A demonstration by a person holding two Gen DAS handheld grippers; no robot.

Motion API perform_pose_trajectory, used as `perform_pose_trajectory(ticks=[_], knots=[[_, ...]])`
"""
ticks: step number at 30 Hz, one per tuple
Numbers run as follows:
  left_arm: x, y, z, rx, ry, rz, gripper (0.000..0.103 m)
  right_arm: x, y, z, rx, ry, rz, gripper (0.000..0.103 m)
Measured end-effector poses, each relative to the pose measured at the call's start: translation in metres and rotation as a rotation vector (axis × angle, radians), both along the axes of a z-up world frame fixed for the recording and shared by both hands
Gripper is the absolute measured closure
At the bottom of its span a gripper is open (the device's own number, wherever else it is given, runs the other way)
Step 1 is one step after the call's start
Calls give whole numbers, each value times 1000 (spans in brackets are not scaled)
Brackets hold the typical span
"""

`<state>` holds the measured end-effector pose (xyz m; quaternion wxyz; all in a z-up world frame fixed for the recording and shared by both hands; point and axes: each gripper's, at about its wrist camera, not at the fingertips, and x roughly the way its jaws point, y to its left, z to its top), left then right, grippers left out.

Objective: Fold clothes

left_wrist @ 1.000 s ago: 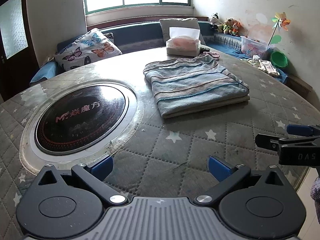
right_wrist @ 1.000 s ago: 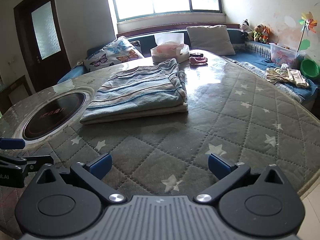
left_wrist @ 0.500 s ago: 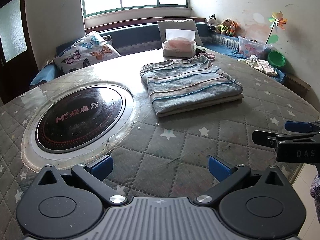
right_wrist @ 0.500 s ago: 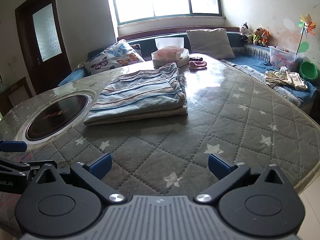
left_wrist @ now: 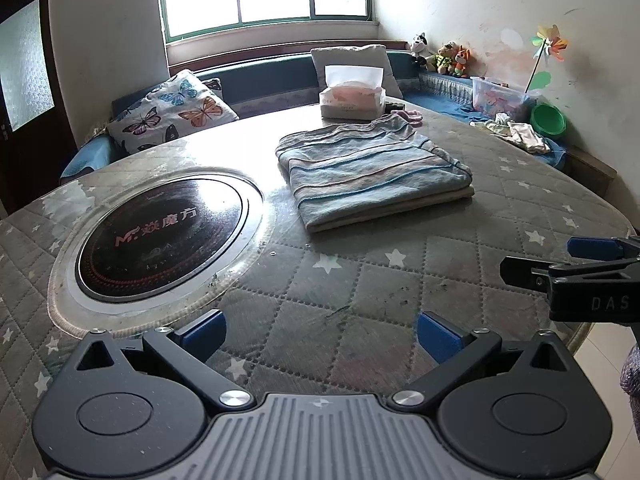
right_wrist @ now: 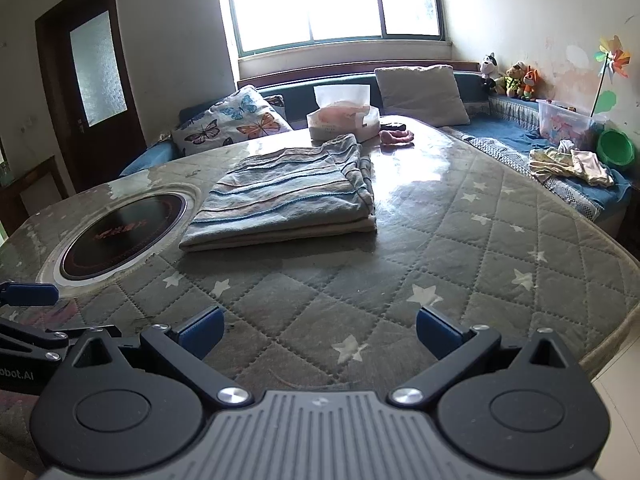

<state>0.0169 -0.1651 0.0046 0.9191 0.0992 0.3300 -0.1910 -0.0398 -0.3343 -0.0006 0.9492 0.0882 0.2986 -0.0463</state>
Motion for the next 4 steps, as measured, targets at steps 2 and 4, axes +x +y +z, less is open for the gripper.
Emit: perform_pose_trajectory(ticks=[2, 4], knots=[[-3, 0, 0, 2, -6, -3, 0, -1, 1, 0, -1, -1, 0, 0], [-4, 0, 1, 2, -8, -5, 0, -3, 2, 1, -3, -1, 0, 0]])
